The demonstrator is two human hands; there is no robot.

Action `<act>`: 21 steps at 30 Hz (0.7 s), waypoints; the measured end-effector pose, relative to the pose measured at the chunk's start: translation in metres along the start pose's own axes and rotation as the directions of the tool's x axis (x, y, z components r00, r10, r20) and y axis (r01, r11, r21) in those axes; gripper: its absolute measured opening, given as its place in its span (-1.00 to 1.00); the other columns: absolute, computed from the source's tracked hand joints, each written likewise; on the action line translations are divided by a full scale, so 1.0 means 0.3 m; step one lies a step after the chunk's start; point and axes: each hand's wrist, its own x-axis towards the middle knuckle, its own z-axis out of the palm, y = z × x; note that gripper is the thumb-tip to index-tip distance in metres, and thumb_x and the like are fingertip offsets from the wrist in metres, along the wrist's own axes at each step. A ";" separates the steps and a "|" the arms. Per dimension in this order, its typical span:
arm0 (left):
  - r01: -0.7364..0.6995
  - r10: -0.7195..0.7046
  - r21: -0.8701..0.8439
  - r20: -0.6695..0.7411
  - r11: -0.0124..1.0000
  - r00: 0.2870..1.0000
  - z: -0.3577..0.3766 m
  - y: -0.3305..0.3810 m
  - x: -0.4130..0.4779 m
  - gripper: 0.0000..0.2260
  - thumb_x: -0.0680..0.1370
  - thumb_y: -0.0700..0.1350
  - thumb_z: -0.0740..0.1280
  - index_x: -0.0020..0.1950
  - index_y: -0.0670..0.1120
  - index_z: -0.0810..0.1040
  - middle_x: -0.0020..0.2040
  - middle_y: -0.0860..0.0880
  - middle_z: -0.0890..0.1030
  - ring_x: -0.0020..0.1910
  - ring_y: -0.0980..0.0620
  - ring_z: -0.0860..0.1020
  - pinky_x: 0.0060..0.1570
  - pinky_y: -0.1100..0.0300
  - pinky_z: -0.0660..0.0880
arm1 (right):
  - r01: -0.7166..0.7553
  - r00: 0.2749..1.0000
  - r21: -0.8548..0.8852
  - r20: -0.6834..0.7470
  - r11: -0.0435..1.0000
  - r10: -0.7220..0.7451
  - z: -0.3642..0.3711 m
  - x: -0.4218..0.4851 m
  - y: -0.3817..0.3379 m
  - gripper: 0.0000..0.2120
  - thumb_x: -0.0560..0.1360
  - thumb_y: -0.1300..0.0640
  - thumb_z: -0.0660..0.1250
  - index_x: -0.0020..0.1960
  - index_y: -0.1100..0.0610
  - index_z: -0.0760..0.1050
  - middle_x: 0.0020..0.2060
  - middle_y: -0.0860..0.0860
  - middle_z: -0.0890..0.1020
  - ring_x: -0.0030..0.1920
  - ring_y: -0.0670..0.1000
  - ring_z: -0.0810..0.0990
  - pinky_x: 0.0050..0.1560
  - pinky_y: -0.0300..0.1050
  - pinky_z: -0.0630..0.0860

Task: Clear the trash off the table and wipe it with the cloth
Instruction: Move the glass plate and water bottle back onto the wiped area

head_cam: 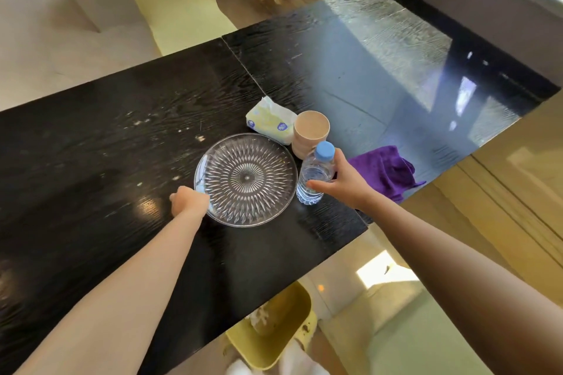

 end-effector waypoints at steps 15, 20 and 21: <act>0.140 -0.061 -0.409 0.198 0.902 0.978 -0.009 -0.002 0.065 -0.86 0.54 -0.34 0.20 0.04 -0.25 0.51 -0.16 -0.21 0.56 -0.26 -0.14 0.60 -0.11 -0.05 0.64 | -0.058 0.994 -0.018 -0.097 0.998 0.056 0.054 -0.014 -0.047 -0.31 0.40 0.03 0.48 0.39 0.10 0.18 0.25 0.00 0.47 0.18 -0.02 0.51 0.11 -0.17 0.44; 0.138 -0.033 -0.539 0.200 0.831 0.979 -0.059 -0.004 0.031 -0.82 0.54 -0.36 0.19 0.07 -0.23 0.51 -0.10 -0.20 0.58 -0.21 -0.15 0.63 -0.27 0.03 0.65 | -0.067 0.993 0.010 -0.095 0.998 0.068 0.053 -0.034 -0.091 -0.31 0.41 0.07 0.48 0.41 0.10 0.19 0.26 0.02 0.48 0.19 -0.01 0.50 0.10 -0.20 0.38; 0.139 -0.034 -0.550 0.197 0.823 0.980 -0.072 -0.007 0.027 -0.82 0.54 -0.36 0.19 0.09 -0.24 0.51 -0.10 -0.20 0.58 -0.22 -0.13 0.61 -0.33 0.07 0.64 | -0.068 0.993 -0.001 -0.099 0.998 0.068 0.056 -0.039 -0.102 -0.31 0.41 0.08 0.47 0.41 0.10 0.20 0.26 0.02 0.48 0.18 -0.03 0.49 0.09 -0.21 0.37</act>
